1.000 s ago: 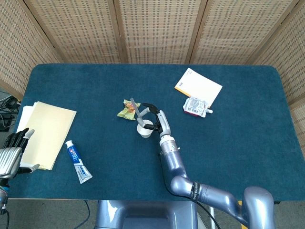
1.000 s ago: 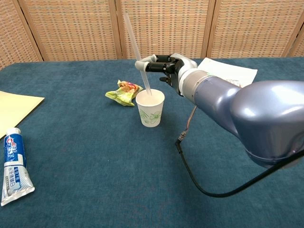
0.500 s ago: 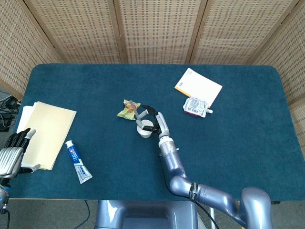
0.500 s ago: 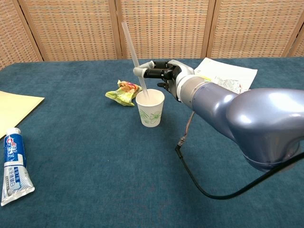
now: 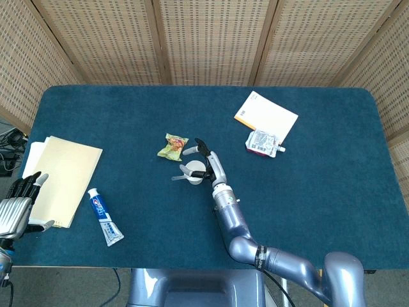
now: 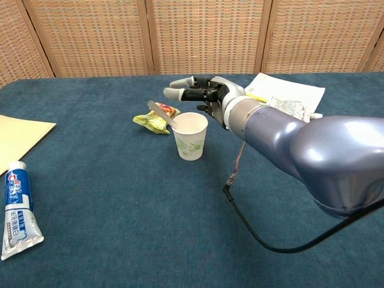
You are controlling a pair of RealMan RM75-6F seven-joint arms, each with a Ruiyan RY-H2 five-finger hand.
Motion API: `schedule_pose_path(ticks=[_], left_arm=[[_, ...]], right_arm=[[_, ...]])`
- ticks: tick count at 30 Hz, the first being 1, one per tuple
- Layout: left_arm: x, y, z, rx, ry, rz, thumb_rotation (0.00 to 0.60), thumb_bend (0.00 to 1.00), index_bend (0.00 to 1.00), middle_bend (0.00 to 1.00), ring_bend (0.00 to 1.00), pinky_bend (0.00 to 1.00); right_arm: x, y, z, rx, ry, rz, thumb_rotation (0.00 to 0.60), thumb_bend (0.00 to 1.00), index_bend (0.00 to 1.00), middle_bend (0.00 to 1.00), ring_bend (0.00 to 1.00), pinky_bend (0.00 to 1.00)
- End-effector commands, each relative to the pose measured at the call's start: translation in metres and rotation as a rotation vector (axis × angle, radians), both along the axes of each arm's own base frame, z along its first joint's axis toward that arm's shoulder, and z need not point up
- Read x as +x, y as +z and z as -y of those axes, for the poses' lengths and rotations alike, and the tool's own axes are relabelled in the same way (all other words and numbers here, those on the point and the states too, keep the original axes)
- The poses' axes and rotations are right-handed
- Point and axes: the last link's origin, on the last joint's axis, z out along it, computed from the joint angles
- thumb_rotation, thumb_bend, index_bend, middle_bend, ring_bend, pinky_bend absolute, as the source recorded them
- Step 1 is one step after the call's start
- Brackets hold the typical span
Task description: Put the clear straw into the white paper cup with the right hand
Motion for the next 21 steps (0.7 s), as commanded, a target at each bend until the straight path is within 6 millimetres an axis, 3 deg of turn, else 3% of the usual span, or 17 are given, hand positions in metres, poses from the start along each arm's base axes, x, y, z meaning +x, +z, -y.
schedule_pose_path(ticks=[1, 6, 14, 18, 21], left_arm=[[0.0, 0.0, 0.0, 0.0, -0.001, 0.0, 0.6, 0.0, 0.0, 0.0, 0.0, 0.0], [0.001, 0.0, 0.0, -0.002, -0.004, -0.003, 0.6, 0.0, 0.0, 0.0, 0.0, 0.0], [0.002, 0.003, 0.001, 0.017, -0.01, -0.001, 0.6, 0.0, 0.0, 0.0, 0.0, 0.0], [0.004, 0.005, 0.003, 0.037, -0.025, -0.001, 0.6, 0.0, 0.0, 0.0, 0.0, 0.0], [0.005, 0.007, 0.005, 0.05, -0.033, 0.0, 0.6, 0.0, 0.0, 0.0, 0.0, 0.0]], right_arm=[[-0.001, 0.003, 0.001, -0.008, 0.004, -0.003, 0.6, 0.43, 0.44, 0.1, 0.0, 0.0], [-0.005, 0.016, 0.005, -0.03, 0.02, -0.02, 0.6, 0.43, 0.42, 0.09, 0.0, 0.0], [-0.031, 0.054, 0.014, -0.109, 0.037, -0.1, 0.6, 0.42, 0.4, 0.07, 0.0, 0.0], [-0.068, 0.086, 0.012, -0.111, 0.09, -0.259, 0.6, 0.35, 0.4, 0.07, 0.0, 0.0], [-0.102, 0.106, 0.003, -0.135, 0.145, -0.472, 0.6, 0.3, 0.36, 0.06, 0.0, 0.0]])
